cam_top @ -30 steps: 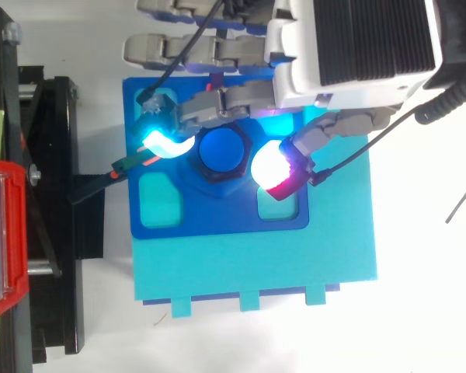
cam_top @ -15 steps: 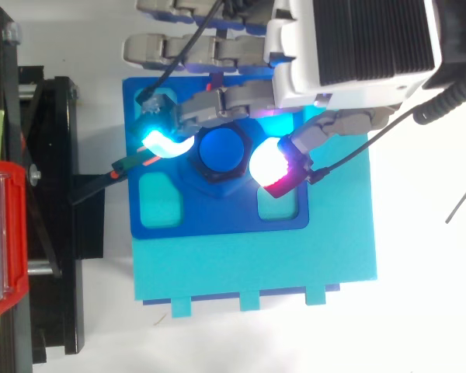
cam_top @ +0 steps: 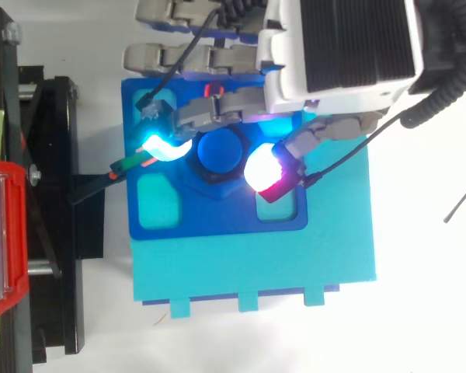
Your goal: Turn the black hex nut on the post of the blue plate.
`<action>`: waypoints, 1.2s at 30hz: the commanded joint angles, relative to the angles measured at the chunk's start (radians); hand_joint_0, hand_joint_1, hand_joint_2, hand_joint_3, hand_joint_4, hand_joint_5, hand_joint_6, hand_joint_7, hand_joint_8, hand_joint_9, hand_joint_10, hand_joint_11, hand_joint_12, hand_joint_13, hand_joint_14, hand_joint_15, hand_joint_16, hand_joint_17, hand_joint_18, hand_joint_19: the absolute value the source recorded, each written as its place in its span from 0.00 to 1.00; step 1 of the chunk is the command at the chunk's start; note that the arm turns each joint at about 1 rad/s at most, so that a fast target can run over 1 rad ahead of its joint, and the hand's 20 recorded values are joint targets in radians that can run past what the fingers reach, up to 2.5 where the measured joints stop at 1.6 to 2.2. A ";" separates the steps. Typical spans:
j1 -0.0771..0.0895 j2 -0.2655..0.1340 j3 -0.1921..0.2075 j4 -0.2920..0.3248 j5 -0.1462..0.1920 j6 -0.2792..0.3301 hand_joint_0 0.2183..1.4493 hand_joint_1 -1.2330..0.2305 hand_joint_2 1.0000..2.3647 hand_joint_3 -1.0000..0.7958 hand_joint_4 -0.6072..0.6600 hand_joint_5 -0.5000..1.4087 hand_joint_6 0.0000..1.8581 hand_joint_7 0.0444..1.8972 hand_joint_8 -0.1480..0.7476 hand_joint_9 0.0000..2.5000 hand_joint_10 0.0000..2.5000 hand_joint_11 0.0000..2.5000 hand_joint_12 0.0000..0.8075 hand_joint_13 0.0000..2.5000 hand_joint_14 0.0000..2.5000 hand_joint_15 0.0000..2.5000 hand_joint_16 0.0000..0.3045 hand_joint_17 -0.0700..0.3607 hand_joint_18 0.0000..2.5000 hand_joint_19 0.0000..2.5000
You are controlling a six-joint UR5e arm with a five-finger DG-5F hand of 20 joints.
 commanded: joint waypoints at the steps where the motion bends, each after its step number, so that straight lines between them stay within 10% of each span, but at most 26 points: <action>1: -0.001 -0.007 0.000 0.009 -0.003 0.000 0.20 0.27 0.00 0.28 0.42 0.10 0.27 0.31 0.29 0.00 0.00 0.00 0.39 0.00 0.00 0.00 0.16 0.42 0.00 0.00; 36: 0.001 -0.007 0.030 -0.009 -0.019 -0.003 0.15 0.31 0.00 0.28 0.45 0.10 0.27 0.32 0.32 0.00 0.00 0.00 0.42 0.00 0.00 0.00 0.18 0.44 0.00 0.00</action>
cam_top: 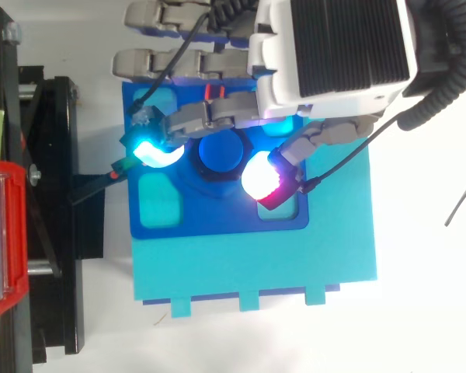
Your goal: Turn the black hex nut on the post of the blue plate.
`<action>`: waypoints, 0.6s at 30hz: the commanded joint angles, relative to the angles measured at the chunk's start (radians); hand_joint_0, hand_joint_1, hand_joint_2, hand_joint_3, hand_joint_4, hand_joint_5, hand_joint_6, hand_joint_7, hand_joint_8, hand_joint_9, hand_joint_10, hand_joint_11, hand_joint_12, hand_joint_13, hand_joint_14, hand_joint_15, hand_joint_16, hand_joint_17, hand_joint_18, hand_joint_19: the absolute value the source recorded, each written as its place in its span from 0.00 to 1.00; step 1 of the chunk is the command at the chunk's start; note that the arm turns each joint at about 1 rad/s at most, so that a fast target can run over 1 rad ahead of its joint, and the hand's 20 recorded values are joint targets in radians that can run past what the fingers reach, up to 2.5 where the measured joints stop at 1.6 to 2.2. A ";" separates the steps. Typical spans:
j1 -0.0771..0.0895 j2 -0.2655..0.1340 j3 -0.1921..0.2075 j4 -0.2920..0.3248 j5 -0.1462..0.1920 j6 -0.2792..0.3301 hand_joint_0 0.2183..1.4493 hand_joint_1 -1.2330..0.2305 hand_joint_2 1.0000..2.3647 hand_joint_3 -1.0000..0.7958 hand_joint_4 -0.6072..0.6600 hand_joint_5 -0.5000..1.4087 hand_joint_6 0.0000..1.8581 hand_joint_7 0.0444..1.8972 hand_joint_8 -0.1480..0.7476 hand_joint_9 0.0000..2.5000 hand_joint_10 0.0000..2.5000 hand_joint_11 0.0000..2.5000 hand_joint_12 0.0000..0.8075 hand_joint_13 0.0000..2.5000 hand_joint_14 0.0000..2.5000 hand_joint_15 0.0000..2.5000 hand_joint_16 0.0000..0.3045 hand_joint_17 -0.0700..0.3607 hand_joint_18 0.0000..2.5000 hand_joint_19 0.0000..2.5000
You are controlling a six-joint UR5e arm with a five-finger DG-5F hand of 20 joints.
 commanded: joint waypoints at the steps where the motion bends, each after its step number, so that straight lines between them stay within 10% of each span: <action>1: 0.000 0.000 0.001 -0.002 -0.001 0.000 0.15 0.31 0.00 0.28 0.45 0.10 0.27 0.32 0.32 0.00 0.00 0.00 0.42 0.00 0.00 0.00 0.18 0.44 0.00 0.00; 18: -0.005 0.000 0.000 -0.056 -0.001 -0.035 0.11 0.31 0.00 0.28 0.47 0.10 0.27 0.33 0.34 0.00 0.00 0.00 0.45 0.00 0.00 0.00 0.19 0.47 0.00 0.00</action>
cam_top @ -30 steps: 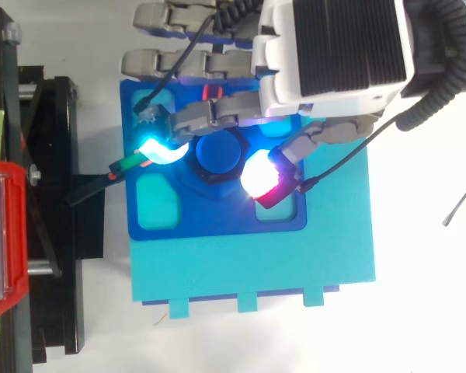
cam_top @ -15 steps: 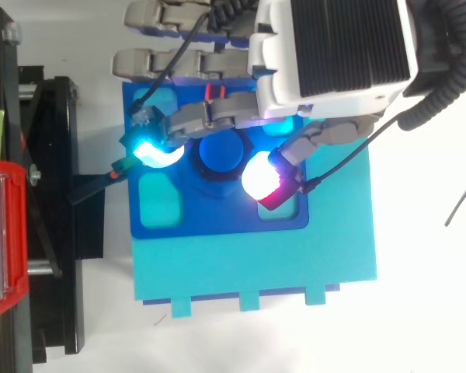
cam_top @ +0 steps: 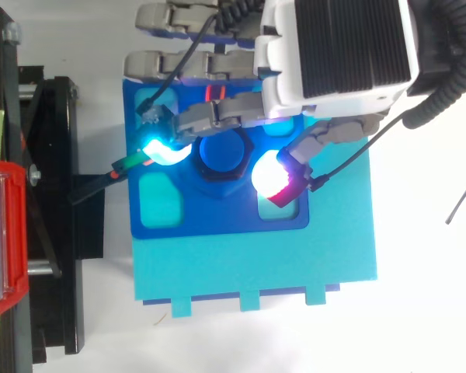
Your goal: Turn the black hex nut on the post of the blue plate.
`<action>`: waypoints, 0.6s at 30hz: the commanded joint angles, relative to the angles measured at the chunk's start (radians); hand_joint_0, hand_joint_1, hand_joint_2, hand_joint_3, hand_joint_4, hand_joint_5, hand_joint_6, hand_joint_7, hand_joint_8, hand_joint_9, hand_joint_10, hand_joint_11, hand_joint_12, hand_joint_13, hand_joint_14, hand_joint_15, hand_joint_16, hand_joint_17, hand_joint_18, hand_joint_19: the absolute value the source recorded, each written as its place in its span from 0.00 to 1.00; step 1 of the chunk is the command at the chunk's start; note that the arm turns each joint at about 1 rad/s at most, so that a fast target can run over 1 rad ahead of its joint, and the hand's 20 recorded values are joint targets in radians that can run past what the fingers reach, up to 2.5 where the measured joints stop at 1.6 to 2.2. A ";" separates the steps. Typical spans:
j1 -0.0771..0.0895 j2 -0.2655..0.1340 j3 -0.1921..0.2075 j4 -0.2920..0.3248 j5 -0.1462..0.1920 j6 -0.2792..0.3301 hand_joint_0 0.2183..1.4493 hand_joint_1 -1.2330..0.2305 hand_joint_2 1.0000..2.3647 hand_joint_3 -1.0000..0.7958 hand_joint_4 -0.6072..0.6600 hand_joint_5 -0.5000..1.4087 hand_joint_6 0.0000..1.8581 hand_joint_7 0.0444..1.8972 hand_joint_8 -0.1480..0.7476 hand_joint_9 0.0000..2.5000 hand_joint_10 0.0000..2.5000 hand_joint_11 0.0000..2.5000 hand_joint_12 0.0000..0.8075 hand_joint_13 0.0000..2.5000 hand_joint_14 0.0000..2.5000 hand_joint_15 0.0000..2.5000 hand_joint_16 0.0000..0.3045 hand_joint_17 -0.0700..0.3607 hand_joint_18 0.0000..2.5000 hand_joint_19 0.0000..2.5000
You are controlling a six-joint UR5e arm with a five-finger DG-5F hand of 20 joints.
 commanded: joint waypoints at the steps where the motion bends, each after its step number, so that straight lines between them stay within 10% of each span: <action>1: -0.001 0.001 0.000 -0.008 0.000 -0.008 0.11 0.31 0.00 0.28 0.47 0.10 0.27 0.33 0.34 0.00 0.00 0.00 0.45 0.00 0.00 0.00 0.19 0.47 0.00 0.00; 18: -0.007 0.007 0.000 -0.011 -0.003 -0.010 0.09 0.37 0.00 0.28 0.49 0.10 0.27 0.33 0.35 0.00 0.00 0.00 0.47 0.00 0.00 0.00 0.20 0.48 0.00 0.00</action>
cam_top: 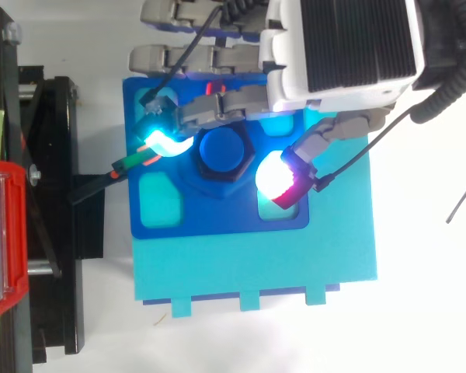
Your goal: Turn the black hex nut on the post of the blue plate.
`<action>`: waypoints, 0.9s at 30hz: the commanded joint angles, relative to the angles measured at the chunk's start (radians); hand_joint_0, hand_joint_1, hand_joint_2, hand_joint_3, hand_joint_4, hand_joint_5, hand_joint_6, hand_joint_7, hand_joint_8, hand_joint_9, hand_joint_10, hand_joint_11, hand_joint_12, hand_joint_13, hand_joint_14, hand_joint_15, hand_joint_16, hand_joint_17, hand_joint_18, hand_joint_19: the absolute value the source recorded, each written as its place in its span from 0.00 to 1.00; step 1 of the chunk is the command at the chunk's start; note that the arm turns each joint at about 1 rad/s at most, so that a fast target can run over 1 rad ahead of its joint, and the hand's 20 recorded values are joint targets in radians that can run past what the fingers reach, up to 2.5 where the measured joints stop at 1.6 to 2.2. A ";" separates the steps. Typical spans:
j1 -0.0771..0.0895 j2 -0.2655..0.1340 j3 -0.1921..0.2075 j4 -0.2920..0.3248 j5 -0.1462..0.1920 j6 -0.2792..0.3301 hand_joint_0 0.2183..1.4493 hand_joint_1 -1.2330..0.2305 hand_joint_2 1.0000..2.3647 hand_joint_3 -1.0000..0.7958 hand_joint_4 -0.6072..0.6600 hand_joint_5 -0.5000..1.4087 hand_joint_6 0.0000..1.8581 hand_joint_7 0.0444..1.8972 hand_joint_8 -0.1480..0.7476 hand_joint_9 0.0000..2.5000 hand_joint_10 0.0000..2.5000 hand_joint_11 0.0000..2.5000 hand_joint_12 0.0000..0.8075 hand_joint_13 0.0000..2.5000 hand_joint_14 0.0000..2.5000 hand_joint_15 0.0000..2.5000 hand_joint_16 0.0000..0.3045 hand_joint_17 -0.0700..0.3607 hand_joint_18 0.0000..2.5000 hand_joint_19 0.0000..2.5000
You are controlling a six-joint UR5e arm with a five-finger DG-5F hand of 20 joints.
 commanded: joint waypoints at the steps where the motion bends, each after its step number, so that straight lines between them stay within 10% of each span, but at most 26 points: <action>1: -0.001 0.002 0.000 -0.002 -0.001 -0.001 0.09 0.38 0.00 0.28 0.49 0.10 0.27 0.33 0.35 0.00 0.00 0.00 0.47 0.00 0.00 0.00 0.20 0.48 0.00 0.00; 27: -0.014 0.026 -0.001 -0.062 -0.007 -0.039 0.10 0.38 0.00 0.28 0.49 0.10 0.27 0.33 0.35 0.00 0.00 0.00 0.46 0.00 0.00 0.00 0.20 0.48 0.00 0.00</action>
